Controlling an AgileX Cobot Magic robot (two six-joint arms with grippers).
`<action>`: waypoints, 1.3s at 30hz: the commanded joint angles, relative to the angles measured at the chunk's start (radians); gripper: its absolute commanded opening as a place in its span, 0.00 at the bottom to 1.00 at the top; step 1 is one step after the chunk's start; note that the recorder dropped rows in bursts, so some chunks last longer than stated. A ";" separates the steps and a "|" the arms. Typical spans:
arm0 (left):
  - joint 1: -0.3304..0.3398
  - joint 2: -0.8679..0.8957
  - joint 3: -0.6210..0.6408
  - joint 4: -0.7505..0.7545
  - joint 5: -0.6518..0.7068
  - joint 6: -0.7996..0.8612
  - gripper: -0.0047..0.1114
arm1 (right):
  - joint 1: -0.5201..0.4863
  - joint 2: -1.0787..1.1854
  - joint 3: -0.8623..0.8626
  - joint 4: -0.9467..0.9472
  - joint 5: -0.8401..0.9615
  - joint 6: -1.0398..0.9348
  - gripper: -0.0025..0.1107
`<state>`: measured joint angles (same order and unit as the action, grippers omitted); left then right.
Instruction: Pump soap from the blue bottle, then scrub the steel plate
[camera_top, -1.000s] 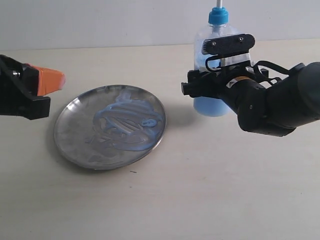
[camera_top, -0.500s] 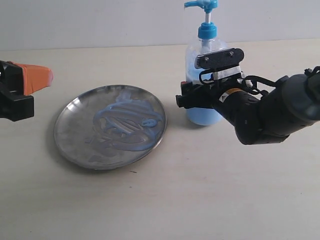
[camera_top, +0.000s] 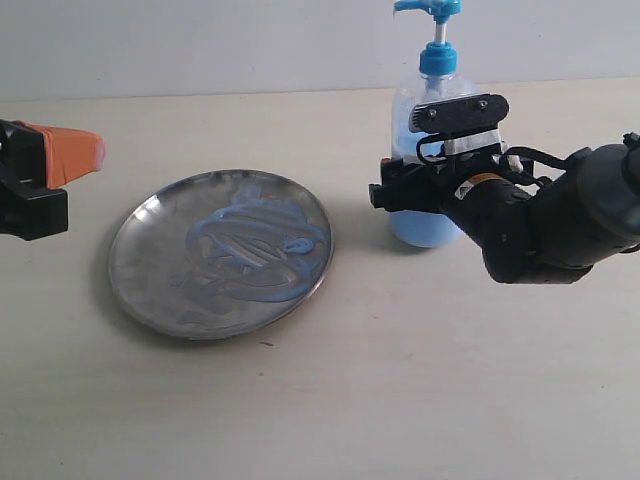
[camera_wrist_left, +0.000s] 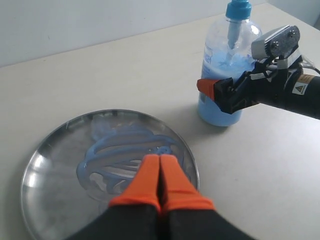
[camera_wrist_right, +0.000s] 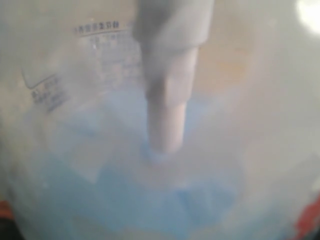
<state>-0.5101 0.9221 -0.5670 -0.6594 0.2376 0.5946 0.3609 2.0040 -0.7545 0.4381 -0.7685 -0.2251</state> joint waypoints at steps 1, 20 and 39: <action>0.002 -0.008 0.008 -0.009 -0.011 -0.004 0.04 | -0.002 -0.015 0.002 -0.005 0.027 -0.008 0.02; 0.002 -0.008 0.008 -0.009 -0.015 -0.004 0.04 | 0.000 -0.015 0.002 0.072 0.004 -0.007 0.02; 0.002 -0.008 0.008 -0.009 -0.015 -0.004 0.04 | 0.000 -0.015 0.002 0.058 -0.025 -0.007 0.02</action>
<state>-0.5101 0.9221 -0.5670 -0.6614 0.2340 0.5946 0.3629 1.9946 -0.7545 0.5064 -0.7554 -0.2289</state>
